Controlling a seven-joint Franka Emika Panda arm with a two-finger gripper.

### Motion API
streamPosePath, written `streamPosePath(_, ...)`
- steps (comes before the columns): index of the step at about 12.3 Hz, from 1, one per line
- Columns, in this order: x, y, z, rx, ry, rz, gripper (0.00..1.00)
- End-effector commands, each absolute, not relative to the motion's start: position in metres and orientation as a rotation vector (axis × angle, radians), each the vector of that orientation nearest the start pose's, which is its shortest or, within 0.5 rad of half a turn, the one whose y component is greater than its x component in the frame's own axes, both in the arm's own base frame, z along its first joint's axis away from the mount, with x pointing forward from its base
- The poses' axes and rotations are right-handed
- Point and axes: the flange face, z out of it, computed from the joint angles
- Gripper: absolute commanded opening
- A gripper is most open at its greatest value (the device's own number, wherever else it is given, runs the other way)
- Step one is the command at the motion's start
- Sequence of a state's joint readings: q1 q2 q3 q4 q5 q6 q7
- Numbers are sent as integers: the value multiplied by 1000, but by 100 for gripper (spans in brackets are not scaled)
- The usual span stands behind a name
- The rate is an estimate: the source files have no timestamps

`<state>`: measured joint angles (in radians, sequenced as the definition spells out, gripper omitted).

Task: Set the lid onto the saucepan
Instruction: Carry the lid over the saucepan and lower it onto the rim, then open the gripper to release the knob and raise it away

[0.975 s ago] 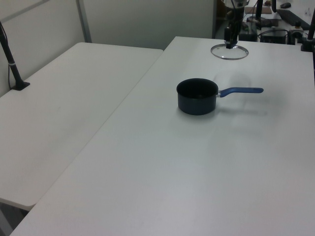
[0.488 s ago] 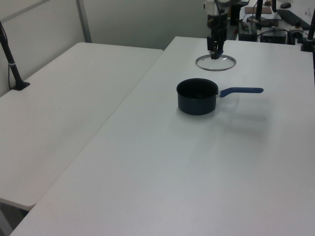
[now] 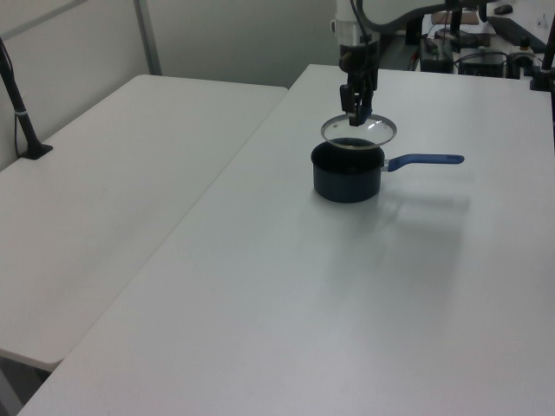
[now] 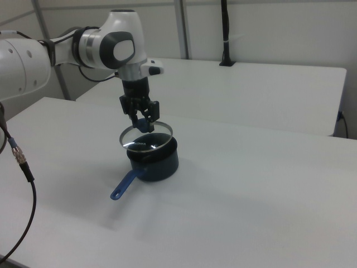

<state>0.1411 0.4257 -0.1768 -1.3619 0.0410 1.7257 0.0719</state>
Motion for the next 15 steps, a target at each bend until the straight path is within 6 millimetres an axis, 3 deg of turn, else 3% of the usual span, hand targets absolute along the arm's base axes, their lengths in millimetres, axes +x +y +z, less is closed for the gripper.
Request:
streamPosePath(1, 687, 11, 473, -3216, 210, 30, 57)
streamPosePath(10, 705, 22, 429, -3238, 227, -5, 57)
streamPosePath(15, 705, 21, 426, -3249, 237, -2, 57)
